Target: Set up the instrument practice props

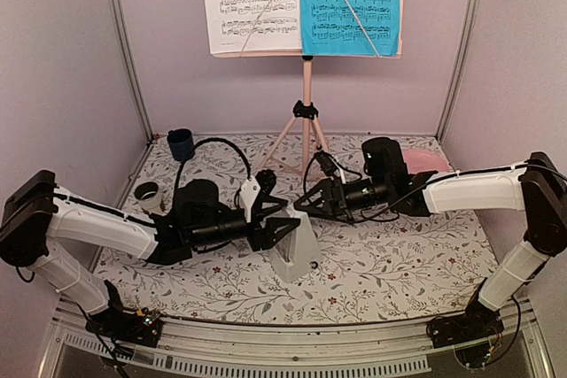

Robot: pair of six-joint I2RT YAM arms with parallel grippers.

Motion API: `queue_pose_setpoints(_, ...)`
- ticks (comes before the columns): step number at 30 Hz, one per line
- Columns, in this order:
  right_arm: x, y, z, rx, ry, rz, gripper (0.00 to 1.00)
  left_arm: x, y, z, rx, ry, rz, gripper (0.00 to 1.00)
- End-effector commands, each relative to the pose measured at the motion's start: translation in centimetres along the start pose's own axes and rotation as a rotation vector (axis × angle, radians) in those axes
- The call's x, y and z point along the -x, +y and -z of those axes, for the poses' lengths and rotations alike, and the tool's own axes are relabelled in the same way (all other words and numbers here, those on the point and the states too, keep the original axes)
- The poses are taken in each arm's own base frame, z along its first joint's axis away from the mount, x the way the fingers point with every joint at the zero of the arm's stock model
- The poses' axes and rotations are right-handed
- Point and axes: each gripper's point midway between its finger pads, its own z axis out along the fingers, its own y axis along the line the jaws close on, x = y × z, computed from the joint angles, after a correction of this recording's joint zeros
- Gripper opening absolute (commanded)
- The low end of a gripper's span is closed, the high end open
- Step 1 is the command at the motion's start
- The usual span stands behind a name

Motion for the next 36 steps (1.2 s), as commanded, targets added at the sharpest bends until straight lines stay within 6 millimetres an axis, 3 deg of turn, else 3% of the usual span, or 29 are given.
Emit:
queue_pose_setpoints(1, 0.7, 0.7, -0.4, 0.004, -0.004, 0.022, 0.7, -0.5, -0.1, 0.6, 0.011, 0.004, -0.007, 0.59)
queue_pose_setpoints(12, -1.5, -2.3, -1.0, -0.062, 0.03, -0.024, 0.68, -0.1, -0.4, 0.9, 0.008, -0.013, -0.018, 0.44)
queue_pose_setpoints(29, -5.6, -10.6, -0.7, -0.274, 0.078, -0.104, 0.63, -0.2, -1.6, 2.9, -0.037, -0.134, -0.125, 0.26)
queue_pose_setpoints(36, -5.9, -11.5, -0.4, -0.295, 0.086, -0.096, 0.62, 0.4, -1.7, 3.8, -0.032, -0.178, -0.133, 0.26)
